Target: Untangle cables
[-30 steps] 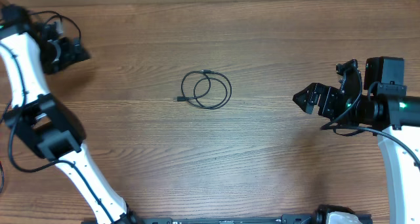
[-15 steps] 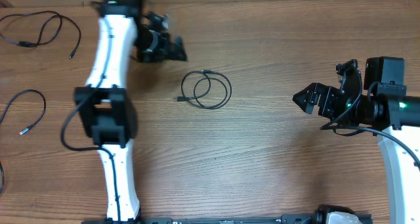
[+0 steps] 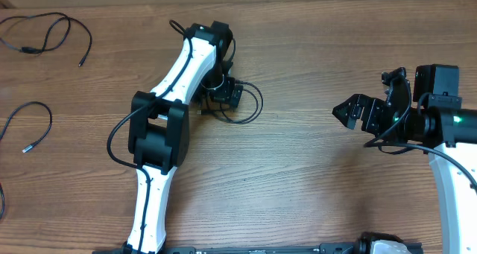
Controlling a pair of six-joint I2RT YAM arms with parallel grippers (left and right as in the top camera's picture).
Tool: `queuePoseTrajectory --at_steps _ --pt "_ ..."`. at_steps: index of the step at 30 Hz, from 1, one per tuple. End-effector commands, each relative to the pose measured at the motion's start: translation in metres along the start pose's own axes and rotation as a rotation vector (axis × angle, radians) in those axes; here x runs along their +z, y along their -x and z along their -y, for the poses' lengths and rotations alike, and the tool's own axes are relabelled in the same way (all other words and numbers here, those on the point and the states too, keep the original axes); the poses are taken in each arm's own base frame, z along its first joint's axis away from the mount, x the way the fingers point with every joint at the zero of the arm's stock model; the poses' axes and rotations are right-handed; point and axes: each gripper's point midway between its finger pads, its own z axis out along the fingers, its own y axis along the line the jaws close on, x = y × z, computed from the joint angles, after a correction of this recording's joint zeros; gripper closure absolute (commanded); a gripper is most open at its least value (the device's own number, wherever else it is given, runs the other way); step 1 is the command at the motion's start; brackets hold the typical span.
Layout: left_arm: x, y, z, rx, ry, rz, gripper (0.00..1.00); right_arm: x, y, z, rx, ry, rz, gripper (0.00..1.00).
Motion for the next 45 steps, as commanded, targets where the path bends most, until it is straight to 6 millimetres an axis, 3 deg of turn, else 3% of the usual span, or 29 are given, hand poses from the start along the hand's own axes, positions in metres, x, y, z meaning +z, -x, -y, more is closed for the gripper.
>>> queuePoseTrajectory --at_steps 1,5,9,12,16,20,21,24,26,29,34,41,45 --pt "0.008 -0.003 -0.003 -0.010 0.033 -0.018 0.00 -0.006 0.008 -0.002 -0.010 -0.007 0.028 0.00" --pt "0.008 0.002 -0.010 -0.015 0.068 0.005 0.08 -0.006 0.008 -0.002 -0.010 -0.007 0.028 0.00" --pt "0.006 0.027 -0.022 -0.107 0.136 0.115 0.00 -0.006 0.008 -0.002 -0.010 -0.007 0.028 0.00" --pt "0.005 0.039 -0.021 -0.161 0.124 0.168 0.06 -0.006 0.008 -0.002 -0.010 -0.006 0.029 0.00" --pt "0.011 0.043 -0.021 -0.164 0.122 0.184 0.15 -0.006 0.008 -0.002 -0.010 -0.007 0.028 0.00" --pt "0.033 0.035 -0.024 -0.164 0.126 0.156 0.20 -0.006 0.008 -0.002 -0.010 -0.007 0.028 0.00" --pt "0.036 0.033 -0.025 -0.164 0.128 0.149 0.27 -0.006 0.008 -0.002 -0.010 -0.007 0.028 0.00" --pt "0.042 0.027 -0.028 -0.163 0.144 0.129 0.62 -0.006 0.008 -0.002 -0.010 -0.007 0.028 0.00" --pt "0.041 0.024 -0.030 -0.158 0.150 0.115 0.96 -0.006 0.008 -0.002 -0.010 -0.007 0.028 0.00" --pt "0.037 0.019 -0.030 -0.173 0.142 0.095 0.96 -0.006 0.008 -0.002 -0.010 -0.007 0.028 0.00" --pt "0.002 0.015 -0.034 -0.299 0.128 0.092 0.96 -0.006 0.008 -0.002 -0.010 -0.007 0.028 0.00" --pt "-0.108 0.005 -0.060 -0.657 0.050 0.277 0.96 -0.006 0.008 -0.002 -0.010 -0.007 0.028 0.00" --pt "-0.148 -0.019 -0.082 -0.736 0.035 0.323 0.96 -0.006 0.008 -0.002 -0.010 -0.007 0.028 0.00"
